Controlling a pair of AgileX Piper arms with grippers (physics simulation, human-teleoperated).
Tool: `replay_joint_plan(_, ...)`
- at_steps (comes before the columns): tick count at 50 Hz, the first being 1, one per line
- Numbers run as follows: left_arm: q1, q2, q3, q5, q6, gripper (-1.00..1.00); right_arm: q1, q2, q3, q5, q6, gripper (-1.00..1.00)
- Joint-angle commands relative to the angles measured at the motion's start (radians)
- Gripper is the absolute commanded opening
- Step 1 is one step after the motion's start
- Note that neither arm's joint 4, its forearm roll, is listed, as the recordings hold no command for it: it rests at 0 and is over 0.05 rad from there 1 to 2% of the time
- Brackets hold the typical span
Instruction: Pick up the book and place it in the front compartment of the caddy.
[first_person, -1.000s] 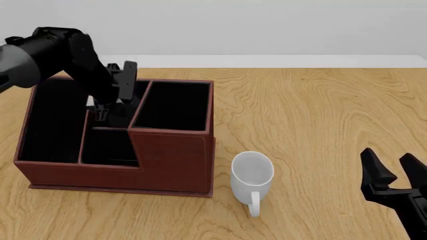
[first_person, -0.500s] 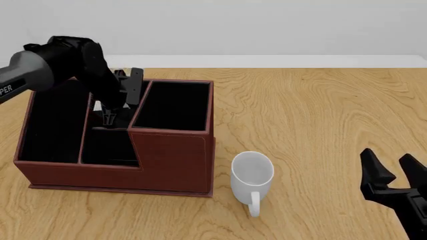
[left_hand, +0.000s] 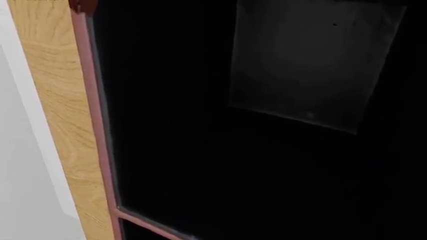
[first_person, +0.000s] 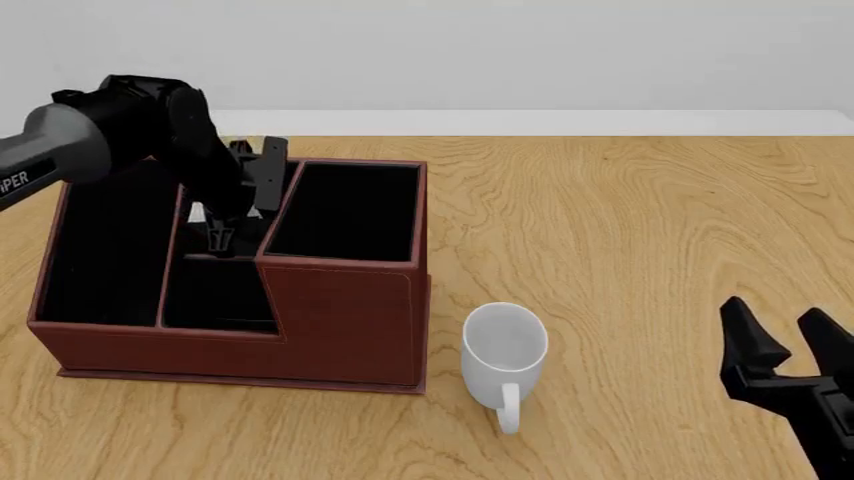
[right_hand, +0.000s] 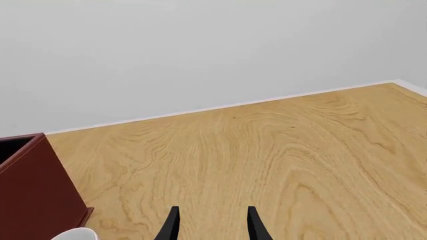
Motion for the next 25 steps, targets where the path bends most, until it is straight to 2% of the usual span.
replay_joint_plan(1,0.0,0.062,-0.012,-0.052,0.011,-1.0,0.001,0.001,0.0,0.0,-0.001,1.0)
replay_joint_plan(2,0.019,0.056,-0.001,-0.074,0.03,1.0,0.001,0.001,0.0,0.0,-0.002,1.0)
replay_joint_plan(11,0.04,0.025,-0.011,-0.079,0.047,1.0,0.005,-0.023,-0.001,0.021,-0.003,1.0)
replay_joint_plan(18,0.07,-0.042,0.024,-0.089,0.084,1.0,0.015,-0.063,-0.004,0.057,-0.004,1.0)
replay_joint_plan(23,0.063,-0.097,0.004,-0.071,0.08,1.0,0.018,-0.086,-0.008,0.08,-0.006,1.0)
replay_joint_plan(25,0.043,-0.123,-0.014,-0.033,0.058,1.0,0.022,-0.092,-0.011,0.088,-0.008,1.0)
